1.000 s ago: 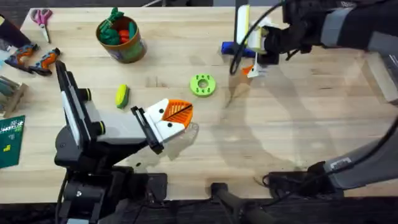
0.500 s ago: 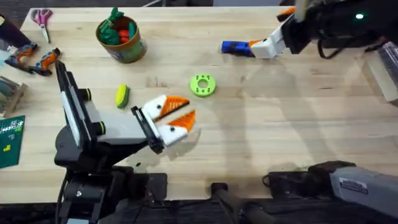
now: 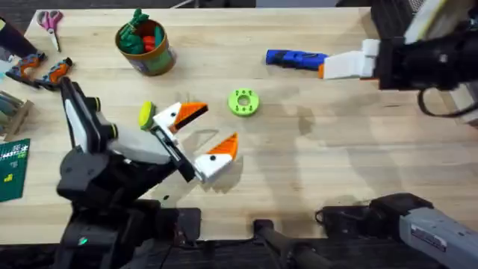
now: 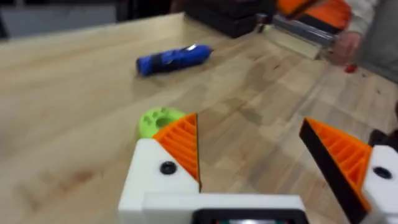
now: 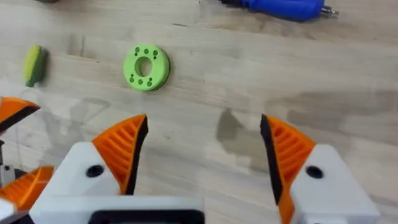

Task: Pick up the gripper from the table and insert it into the empty holder that is missing its gripper. Then pick up a screw, insert it into the mounting hole, and use the screwdriver to tighten it. Finally, clean up the table by picking up the vegetable and placing it into the bucket.

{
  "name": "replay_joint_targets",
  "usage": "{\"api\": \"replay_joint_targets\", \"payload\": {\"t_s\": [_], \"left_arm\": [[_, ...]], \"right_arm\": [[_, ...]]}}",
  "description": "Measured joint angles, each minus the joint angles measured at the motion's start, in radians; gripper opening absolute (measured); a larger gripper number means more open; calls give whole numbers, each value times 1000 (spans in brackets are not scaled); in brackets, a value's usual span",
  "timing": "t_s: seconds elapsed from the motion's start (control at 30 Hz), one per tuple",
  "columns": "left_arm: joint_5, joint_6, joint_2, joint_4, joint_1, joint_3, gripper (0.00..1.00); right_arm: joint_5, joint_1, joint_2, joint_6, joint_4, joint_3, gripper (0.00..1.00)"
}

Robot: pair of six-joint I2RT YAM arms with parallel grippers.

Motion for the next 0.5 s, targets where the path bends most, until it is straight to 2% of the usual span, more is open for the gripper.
{"api": "replay_joint_targets", "payload": {"t_s": [0.13, 0.27, 0.4, 0.5], "left_arm": [[-122, -30, 2, -255, 0, 156, 985], [-261, -16, 65, -483, 0, 407, 985], [-383, 27, 222, -690, 0, 643, 985], [-463, 63, 368, -823, 0, 780, 985]], "right_arm": [[0, 0, -61, 21, -33, 0, 994], [0, 0, -97, 30, -36, 0, 994], [0, 0, -108, 34, -45, 0, 994], [0, 0, -108, 34, -59, 0, 994]]}}
